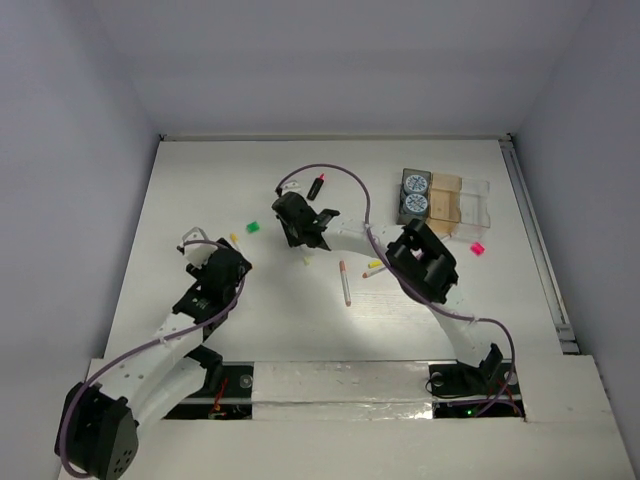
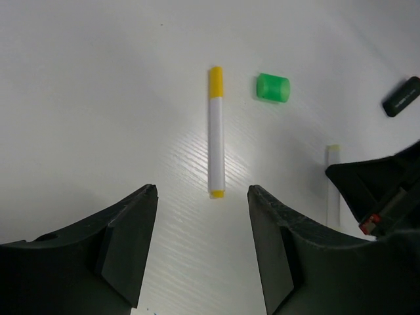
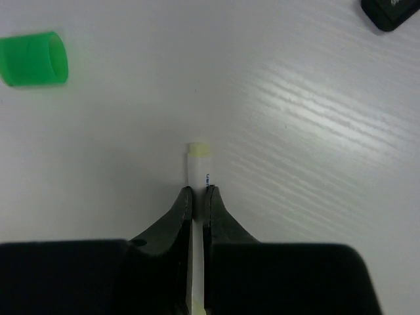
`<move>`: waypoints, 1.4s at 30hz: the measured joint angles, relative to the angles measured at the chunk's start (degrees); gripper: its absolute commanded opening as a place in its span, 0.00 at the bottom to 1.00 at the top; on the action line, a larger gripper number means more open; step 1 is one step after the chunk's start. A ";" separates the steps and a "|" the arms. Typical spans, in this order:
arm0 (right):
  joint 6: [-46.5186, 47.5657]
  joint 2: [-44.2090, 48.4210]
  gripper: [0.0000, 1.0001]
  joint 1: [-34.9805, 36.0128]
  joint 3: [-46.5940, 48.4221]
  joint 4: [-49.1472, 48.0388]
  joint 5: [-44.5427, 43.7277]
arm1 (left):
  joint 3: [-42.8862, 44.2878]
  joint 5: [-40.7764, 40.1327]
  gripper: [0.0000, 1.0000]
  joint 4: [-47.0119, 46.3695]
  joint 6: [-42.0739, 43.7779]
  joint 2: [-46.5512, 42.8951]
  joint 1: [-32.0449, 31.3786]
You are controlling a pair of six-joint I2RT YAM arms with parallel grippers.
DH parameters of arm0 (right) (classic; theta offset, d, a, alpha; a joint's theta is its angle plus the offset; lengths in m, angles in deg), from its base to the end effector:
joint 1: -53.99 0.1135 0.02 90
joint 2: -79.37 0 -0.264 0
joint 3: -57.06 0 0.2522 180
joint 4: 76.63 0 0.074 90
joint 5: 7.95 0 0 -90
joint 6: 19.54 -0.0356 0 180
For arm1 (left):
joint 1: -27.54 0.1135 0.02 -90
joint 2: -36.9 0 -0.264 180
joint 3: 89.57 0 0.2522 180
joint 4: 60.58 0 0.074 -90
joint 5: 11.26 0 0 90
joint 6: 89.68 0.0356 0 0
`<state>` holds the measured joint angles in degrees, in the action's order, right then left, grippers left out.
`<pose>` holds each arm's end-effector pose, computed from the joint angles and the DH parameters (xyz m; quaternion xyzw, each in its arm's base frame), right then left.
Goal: Sort the stationery into containers
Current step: Pick up the pen from the center of the board, then place the pen in the storage box.
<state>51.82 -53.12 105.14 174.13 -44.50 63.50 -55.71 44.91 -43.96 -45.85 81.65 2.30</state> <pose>0.3314 0.3933 0.1616 -0.2015 0.8995 0.0812 0.3790 0.1641 -0.0554 0.2039 -0.2970 0.7770 -0.0876 0.5482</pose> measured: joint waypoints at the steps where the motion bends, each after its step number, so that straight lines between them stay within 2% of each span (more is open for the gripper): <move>1: -0.22 0.79 0.00 0.04 -1.38 -1.18 -0.11 | 0.00 -0.22 0.53 -0.52 -0.11 1.27 0.22; 7: -0.46 12.79 0.00 -1.07 -14.10 -3.32 0.39 | 1.16 -0.17 0.42 -2.58 -0.04 11.58 1.99; 8: -0.42 15.89 0.00 -1.86 -15.56 -3.96 0.57 | 1.79 0.00 0.37 -2.71 0.04 13.22 2.14; 11: -0.20 26.49 0.00 -6.56 -20.37 -6.99 1.07 | 4.52 0.96 0.36 -3.54 0.55 18.53 3.21; 13: -0.13 34.49 0.00 -12.61 -24.09 -9.22 1.49 | 6.21 1.95 0.38 -4.46 1.18 21.38 4.13; 15: -0.13 41.27 0.00 -20.63 -27.47 -11.45 1.77 | 7.32 2.91 0.45 -5.57 2.03 23.74 5.20; 19: -0.07 48.28 0.00 -36.48 -32.76 -12.85 1.88 | 7.91 4.28 0.49 -7.54 3.26 26.38 6.93; 21: 0.07 48.22 0.00 -41.64 -34.16 -12.66 2.75 | 7.91 5.01 0.49 -8.22 3.80 27.21 7.50; 24: 0.94 44.61 0.00 -45.68 -34.38 -12.37 4.61 | 8.11 5.62 0.48 -9.09 4.63 28.81 7.74; 30: 2.49 31.45 0.00 -49.77 -32.20 -10.62 8.81 | 9.92 6.08 0.45 -9.55 5.81 32.89 7.74; 33: 2.80 28.22 0.00 -50.53 -31.50 -9.35 10.58 | 10.71 6.23 0.43 -9.86 6.19 34.45 7.74; 34: 2.86 27.80 0.05 -50.75 -30.97 -8.98 11.02 | 10.88 6.21 0.42 -9.94 6.29 34.75 7.74; 37: 3.06 27.50 0.51 -50.82 -29.38 -8.52 11.52 | 11.28 6.23 0.42 -10.14 6.56 35.10 7.74; 38: 2.95 27.47 0.72 -50.82 -29.00 -8.57 11.47 | 11.28 6.21 0.41 -10.23 6.64 35.10 7.74; 40: 3.04 27.47 0.82 -50.82 -28.74 -8.66 11.65 | 11.30 6.21 0.41 -10.29 6.75 35.12 7.74; 42: 2.54 27.47 0.85 -50.82 -28.83 -8.57 11.72 | 11.30 6.19 0.40 -10.32 6.78 35.12 7.74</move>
<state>54.36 -25.64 54.33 145.30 -53.07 75.22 -44.41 51.10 -54.28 -39.07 116.77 10.04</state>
